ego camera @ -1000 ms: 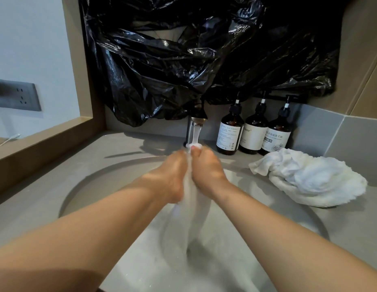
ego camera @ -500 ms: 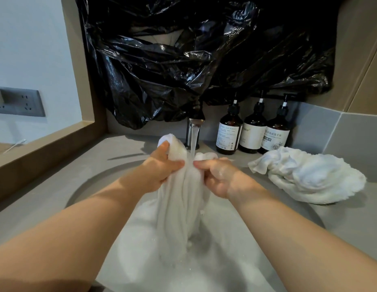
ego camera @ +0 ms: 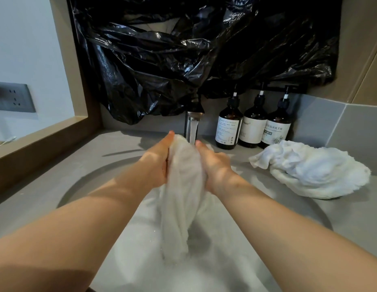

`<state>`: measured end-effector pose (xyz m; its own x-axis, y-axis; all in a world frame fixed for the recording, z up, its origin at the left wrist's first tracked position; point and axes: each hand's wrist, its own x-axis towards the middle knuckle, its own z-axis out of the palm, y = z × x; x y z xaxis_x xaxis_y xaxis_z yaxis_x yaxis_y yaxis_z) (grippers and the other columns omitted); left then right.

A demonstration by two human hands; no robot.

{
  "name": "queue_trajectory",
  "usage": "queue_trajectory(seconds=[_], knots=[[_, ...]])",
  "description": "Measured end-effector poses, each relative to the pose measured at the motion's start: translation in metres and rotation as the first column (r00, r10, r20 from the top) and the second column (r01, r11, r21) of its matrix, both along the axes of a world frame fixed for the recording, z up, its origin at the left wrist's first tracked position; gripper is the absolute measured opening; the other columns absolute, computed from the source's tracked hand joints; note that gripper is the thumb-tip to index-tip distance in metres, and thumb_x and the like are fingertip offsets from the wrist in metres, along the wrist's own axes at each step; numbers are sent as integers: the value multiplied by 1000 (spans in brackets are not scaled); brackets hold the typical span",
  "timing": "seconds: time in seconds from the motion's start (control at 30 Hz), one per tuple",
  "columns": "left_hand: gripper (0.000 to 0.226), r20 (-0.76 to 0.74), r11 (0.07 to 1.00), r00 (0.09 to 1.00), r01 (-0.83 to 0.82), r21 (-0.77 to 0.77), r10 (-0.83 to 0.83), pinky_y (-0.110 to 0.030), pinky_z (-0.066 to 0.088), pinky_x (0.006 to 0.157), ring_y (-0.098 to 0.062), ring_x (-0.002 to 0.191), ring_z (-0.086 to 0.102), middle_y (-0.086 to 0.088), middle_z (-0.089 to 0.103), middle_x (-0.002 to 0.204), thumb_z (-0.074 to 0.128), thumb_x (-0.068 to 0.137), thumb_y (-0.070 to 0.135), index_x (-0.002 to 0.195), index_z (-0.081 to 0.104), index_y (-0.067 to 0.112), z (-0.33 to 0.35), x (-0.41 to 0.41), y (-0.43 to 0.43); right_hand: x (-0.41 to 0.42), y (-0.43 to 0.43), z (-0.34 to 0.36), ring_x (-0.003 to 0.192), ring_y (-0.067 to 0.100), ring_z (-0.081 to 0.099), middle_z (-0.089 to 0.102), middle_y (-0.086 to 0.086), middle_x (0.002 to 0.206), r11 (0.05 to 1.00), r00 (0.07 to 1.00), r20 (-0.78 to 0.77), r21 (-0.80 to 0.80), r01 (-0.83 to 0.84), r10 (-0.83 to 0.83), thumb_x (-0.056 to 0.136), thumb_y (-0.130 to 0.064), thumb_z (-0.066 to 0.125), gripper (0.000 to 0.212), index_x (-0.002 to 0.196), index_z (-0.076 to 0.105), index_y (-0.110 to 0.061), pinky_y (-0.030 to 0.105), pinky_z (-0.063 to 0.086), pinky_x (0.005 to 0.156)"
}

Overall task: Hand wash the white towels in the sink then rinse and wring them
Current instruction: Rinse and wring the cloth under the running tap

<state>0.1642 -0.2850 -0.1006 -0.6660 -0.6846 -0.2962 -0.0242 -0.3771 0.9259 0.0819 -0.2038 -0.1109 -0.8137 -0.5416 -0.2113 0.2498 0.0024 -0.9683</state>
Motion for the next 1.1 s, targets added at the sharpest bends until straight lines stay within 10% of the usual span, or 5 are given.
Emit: queue_trajectory(seconds=[0.17,0.4,0.77,0.97,1.1], knots=[[42,77,959,991,123,-255,-107,-27,51,65,-14,72,63,-4,63,91,47,97,42,131,45,17,-5,-5,6,1,6,5,76,26,63,64,12,88,987,994,-40,-118,-110,106,84,-10,67,19,101,59,-7,36,52,74],[35,-54,992,999,-12,-129,5,-19,44,42,-13,63,51,0,55,71,36,102,32,112,61,11,-3,-12,32,23,1,8,102,24,56,60,8,111,980,757,-642,200,14,120,97,-43,45,40,115,52,-8,29,40,80],[37,-51,997,996,-80,9,80,-26,38,63,-18,69,51,-8,60,64,32,100,34,77,50,11,5,-10,30,40,11,20,68,19,47,47,-3,71,991,753,-646,111,-71,127,95,-37,49,28,77,34,-21,31,37,65],[37,-39,995,994,101,-18,-102,-13,39,40,-15,56,56,-3,59,48,37,99,35,73,55,17,2,-9,45,21,4,17,70,22,45,44,-5,64,995,704,-710,71,70,1,94,-28,51,33,68,33,-19,30,30,62],[34,57,984,994,97,-153,-89,-25,50,71,-20,79,63,-8,68,93,50,93,45,104,66,18,0,-26,55,-2,9,13,71,24,46,46,-1,63,984,794,-598,53,171,-106,94,-26,52,34,66,33,-18,29,36,66]])
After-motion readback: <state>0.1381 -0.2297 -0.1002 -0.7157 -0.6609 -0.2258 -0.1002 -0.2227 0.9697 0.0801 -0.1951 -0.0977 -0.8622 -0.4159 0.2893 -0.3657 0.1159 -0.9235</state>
